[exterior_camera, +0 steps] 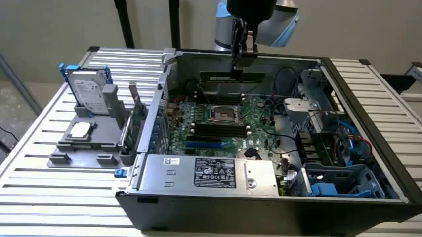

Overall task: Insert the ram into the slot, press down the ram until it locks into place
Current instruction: 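Insert the ram into the slot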

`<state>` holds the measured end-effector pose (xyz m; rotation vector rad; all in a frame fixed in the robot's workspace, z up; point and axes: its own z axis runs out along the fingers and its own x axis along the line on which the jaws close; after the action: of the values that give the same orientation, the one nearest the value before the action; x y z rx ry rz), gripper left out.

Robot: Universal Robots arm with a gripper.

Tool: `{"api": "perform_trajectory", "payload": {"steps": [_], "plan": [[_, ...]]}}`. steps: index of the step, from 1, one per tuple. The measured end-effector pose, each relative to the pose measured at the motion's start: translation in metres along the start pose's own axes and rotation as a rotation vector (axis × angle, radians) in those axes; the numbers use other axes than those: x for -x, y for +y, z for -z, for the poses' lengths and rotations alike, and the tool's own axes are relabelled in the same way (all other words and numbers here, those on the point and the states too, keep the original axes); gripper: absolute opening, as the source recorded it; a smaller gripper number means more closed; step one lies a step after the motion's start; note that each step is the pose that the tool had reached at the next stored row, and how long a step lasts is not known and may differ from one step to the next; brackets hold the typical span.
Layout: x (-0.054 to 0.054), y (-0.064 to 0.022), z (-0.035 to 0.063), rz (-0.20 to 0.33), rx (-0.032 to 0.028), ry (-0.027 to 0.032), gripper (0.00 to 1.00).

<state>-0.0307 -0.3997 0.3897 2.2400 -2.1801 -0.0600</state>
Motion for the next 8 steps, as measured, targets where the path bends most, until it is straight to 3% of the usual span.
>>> {"api": "perform_trajectory", "payload": {"steps": [8], "plan": [[0.0,0.0,0.0,0.0,0.0,0.0,0.13]]}}
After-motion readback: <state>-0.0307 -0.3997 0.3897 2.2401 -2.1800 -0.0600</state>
